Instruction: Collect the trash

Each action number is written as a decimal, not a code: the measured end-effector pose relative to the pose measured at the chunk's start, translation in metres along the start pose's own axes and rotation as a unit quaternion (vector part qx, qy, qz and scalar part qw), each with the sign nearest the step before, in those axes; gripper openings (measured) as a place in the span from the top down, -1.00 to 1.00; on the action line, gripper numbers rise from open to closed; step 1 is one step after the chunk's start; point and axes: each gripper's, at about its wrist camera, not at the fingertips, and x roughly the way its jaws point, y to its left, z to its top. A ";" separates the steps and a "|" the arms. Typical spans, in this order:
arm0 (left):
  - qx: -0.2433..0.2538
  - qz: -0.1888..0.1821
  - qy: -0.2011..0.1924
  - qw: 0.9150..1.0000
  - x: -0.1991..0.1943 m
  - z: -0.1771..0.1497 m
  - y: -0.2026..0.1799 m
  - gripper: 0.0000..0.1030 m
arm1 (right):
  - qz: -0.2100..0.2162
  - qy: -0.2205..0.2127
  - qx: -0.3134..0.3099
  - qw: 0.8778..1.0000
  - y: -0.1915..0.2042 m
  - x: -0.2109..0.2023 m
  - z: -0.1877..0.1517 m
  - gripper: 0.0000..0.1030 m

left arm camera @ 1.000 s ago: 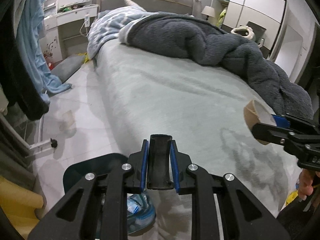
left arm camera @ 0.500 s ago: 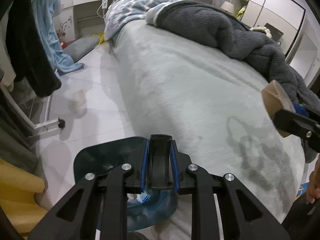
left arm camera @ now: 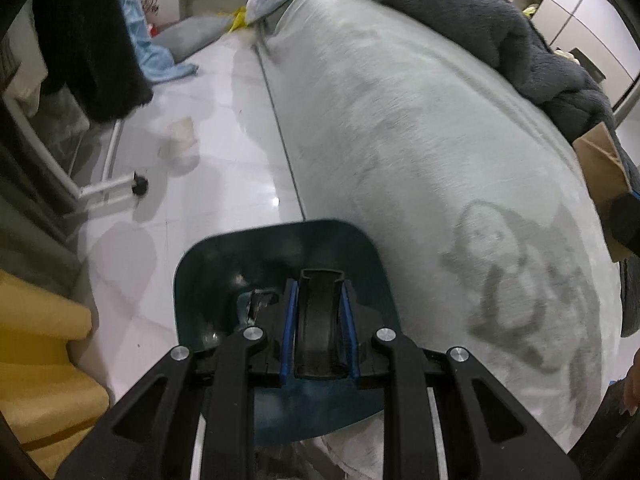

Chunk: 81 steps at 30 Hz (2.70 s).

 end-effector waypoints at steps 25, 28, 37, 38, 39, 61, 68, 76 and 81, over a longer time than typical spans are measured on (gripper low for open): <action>-0.044 0.004 0.104 0.994 0.031 -0.024 0.061 -0.01 | 0.017 0.085 -0.016 0.996 0.021 0.092 0.006 0.16; -0.041 0.005 0.094 0.995 0.024 -0.024 0.062 -0.14 | 0.014 0.099 -0.014 0.995 0.020 0.103 0.001 0.16; -0.036 -0.008 0.027 0.999 -0.008 -0.013 0.065 -0.44 | 0.008 0.138 -0.011 0.990 0.024 0.127 -0.014 0.14; -0.036 -0.007 0.020 0.999 -0.011 -0.012 0.064 -0.45 | 0.008 0.141 -0.011 0.990 0.025 0.129 -0.016 0.13; -0.034 -0.006 0.013 0.999 -0.014 -0.010 0.064 -0.45 | 0.008 0.145 -0.011 0.989 0.025 0.131 -0.017 0.13; 0.033 0.029 -0.229 0.972 -0.127 0.012 0.020 -0.85 | -0.010 0.154 -0.018 0.988 0.035 0.119 -0.012 -0.43; 0.070 0.038 -0.270 0.959 -0.148 0.005 -0.008 -0.89 | -0.048 0.084 -0.018 0.995 0.015 0.062 0.009 -0.64; 0.071 0.028 -0.305 0.949 -0.171 -0.001 -0.032 -0.92 | -0.107 -0.008 0.009 0.994 -0.015 -0.015 0.012 -0.79; 0.080 0.027 -0.317 0.945 -0.180 -0.010 -0.048 -0.93 | -0.141 -0.052 0.015 0.988 -0.021 -0.057 -0.002 -0.92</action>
